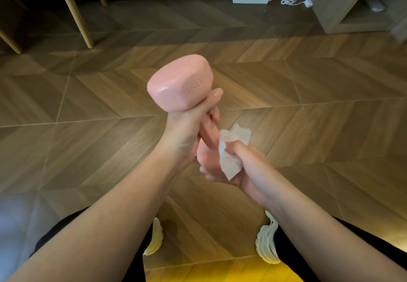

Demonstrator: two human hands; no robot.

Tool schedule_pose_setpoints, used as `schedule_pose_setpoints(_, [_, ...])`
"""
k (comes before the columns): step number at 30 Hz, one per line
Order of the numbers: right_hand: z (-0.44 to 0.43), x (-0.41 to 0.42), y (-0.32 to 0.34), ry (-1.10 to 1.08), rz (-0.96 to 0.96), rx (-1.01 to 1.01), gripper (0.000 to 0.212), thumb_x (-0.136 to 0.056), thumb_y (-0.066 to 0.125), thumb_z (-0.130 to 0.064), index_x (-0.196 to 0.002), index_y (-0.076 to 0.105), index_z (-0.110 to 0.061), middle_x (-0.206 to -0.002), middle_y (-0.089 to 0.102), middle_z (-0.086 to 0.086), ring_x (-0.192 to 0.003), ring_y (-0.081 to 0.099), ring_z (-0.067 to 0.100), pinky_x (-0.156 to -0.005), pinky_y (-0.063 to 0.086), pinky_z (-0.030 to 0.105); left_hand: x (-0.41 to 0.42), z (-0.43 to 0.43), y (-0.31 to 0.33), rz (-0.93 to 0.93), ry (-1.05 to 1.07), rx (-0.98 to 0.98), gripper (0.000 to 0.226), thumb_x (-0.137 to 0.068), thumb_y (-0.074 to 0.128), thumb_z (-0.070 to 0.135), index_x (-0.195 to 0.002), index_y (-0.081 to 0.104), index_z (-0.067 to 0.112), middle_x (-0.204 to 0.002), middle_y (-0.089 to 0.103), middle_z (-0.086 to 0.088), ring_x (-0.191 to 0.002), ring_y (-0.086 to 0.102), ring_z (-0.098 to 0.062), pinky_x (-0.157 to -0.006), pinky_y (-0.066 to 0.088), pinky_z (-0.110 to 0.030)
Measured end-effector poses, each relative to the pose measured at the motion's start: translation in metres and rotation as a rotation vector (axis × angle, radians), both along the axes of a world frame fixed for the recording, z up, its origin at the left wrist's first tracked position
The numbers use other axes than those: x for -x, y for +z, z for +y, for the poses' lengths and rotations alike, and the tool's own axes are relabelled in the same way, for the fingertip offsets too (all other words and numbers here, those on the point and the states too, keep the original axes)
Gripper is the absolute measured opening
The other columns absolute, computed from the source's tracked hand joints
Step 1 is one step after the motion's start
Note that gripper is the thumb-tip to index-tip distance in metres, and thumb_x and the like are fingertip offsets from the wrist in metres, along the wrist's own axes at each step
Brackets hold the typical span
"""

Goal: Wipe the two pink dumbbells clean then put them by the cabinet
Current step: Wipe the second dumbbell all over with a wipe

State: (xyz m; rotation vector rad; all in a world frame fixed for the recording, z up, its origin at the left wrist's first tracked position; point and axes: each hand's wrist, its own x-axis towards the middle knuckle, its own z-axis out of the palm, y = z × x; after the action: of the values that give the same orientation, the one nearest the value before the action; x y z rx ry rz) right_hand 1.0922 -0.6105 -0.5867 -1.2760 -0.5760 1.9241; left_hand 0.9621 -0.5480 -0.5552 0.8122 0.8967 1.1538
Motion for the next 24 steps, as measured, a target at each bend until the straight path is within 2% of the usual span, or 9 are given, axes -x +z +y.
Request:
schedule_pose_setpoints(3, [0.004, 0.005, 0.001, -0.109, -0.127, -0.112, 0.047, -0.081, 0.058, -0.018, -0.127, 0.054, -0.019, -0.102, 0.073, 0.007, -0.083, 0.073, 0.017, -0.059, 0.057, 0.03, -0.004, -0.002, -0.002, 0.009, 0.156, 0.06, 0.036, -0.082, 0.072, 0.025, -0.052, 0.054, 0.022, -0.054, 0.051, 0.002, -0.054, 0.05, -0.014, -0.059, 0.047, -0.028])
schedule_pose_setpoints(6, [0.007, 0.007, 0.001, -0.163, -0.253, -0.147, 0.043, -0.076, 0.061, -0.022, -0.119, 0.058, -0.027, -0.101, 0.074, 0.006, -0.083, 0.073, 0.013, -0.053, 0.051, 0.02, -0.006, 0.0, -0.002, -0.097, 0.225, 0.118, 0.045, -0.086, 0.07, 0.021, -0.047, 0.048, 0.024, -0.047, 0.044, 0.006, -0.046, 0.045, -0.01, -0.056, 0.047, -0.023])
schedule_pose_setpoints(10, [0.009, 0.014, -0.007, -0.184, -0.319, -0.121, 0.015, -0.093, 0.056, -0.023, -0.104, 0.061, -0.031, -0.081, 0.076, -0.01, -0.076, 0.074, 0.008, -0.053, 0.055, 0.022, -0.007, 0.0, -0.002, -0.038, 0.184, 0.083, 0.046, -0.076, 0.075, 0.026, -0.041, 0.045, 0.023, -0.042, 0.041, 0.005, -0.043, 0.04, -0.011, -0.052, 0.042, -0.023])
schedule_pose_setpoints(13, [0.008, 0.011, -0.01, -0.135, -0.175, -0.043, 0.025, -0.095, 0.053, -0.02, -0.119, 0.059, -0.025, -0.101, 0.076, 0.002, -0.09, 0.074, 0.017, -0.069, 0.062, 0.035, -0.008, -0.002, -0.002, 0.011, 0.176, 0.09, 0.044, -0.074, 0.075, 0.026, -0.04, 0.046, 0.025, -0.042, 0.041, 0.005, -0.043, 0.041, -0.011, -0.053, 0.042, -0.024])
schedule_pose_setpoints(14, [0.007, 0.008, -0.009, -0.106, -0.101, -0.043, 0.032, -0.094, 0.053, -0.019, -0.125, 0.057, -0.022, -0.107, 0.075, 0.004, -0.095, 0.074, 0.018, -0.073, 0.062, 0.036, -0.007, -0.001, -0.002, -0.003, 0.177, 0.097, 0.045, -0.076, 0.074, 0.024, -0.041, 0.046, 0.024, -0.042, 0.041, 0.005, -0.042, 0.041, -0.011, -0.052, 0.043, -0.023])
schedule_pose_setpoints(16, [0.004, 0.004, -0.007, -0.077, -0.047, -0.083, 0.036, -0.09, 0.055, -0.022, -0.126, 0.057, -0.024, -0.106, 0.077, 0.0, -0.095, 0.074, 0.013, -0.068, 0.06, 0.028, -0.004, 0.001, -0.001, -0.05, 0.177, 0.1, 0.049, -0.082, 0.072, 0.017, -0.041, 0.046, 0.023, -0.041, 0.04, 0.004, -0.04, 0.041, -0.011, -0.049, 0.043, -0.022])
schedule_pose_setpoints(18, [0.005, 0.006, -0.008, -0.111, -0.132, -0.092, 0.03, -0.092, 0.059, -0.024, -0.121, 0.06, -0.023, -0.098, 0.078, -0.003, -0.087, 0.075, 0.01, -0.06, 0.056, 0.022, -0.004, 0.001, -0.002, -0.055, 0.162, 0.093, 0.047, -0.081, 0.071, 0.017, -0.041, 0.045, 0.023, -0.041, 0.04, 0.006, -0.04, 0.041, -0.009, -0.051, 0.043, -0.023])
schedule_pose_setpoints(21, [0.011, 0.01, -0.013, -0.151, -0.35, -0.017, 0.02, -0.094, 0.057, -0.027, -0.111, 0.065, -0.024, -0.092, 0.077, -0.002, -0.08, 0.074, 0.013, -0.054, 0.054, 0.024, -0.01, -0.002, -0.005, 0.019, 0.135, 0.096, 0.043, -0.075, 0.072, 0.024, -0.041, 0.045, 0.024, -0.041, 0.041, 0.007, -0.044, 0.041, -0.01, -0.059, 0.04, -0.026])
schedule_pose_setpoints(24, [0.013, 0.005, -0.013, -0.068, -0.271, -0.028, 0.022, -0.096, 0.053, -0.026, -0.115, 0.064, -0.024, -0.101, 0.076, 0.001, -0.09, 0.073, 0.017, -0.064, 0.057, 0.029, -0.01, -0.001, -0.003, 0.032, 0.127, 0.1, 0.045, -0.075, 0.072, 0.024, -0.039, 0.045, 0.025, -0.041, 0.041, 0.006, -0.044, 0.04, -0.011, -0.057, 0.04, -0.026])
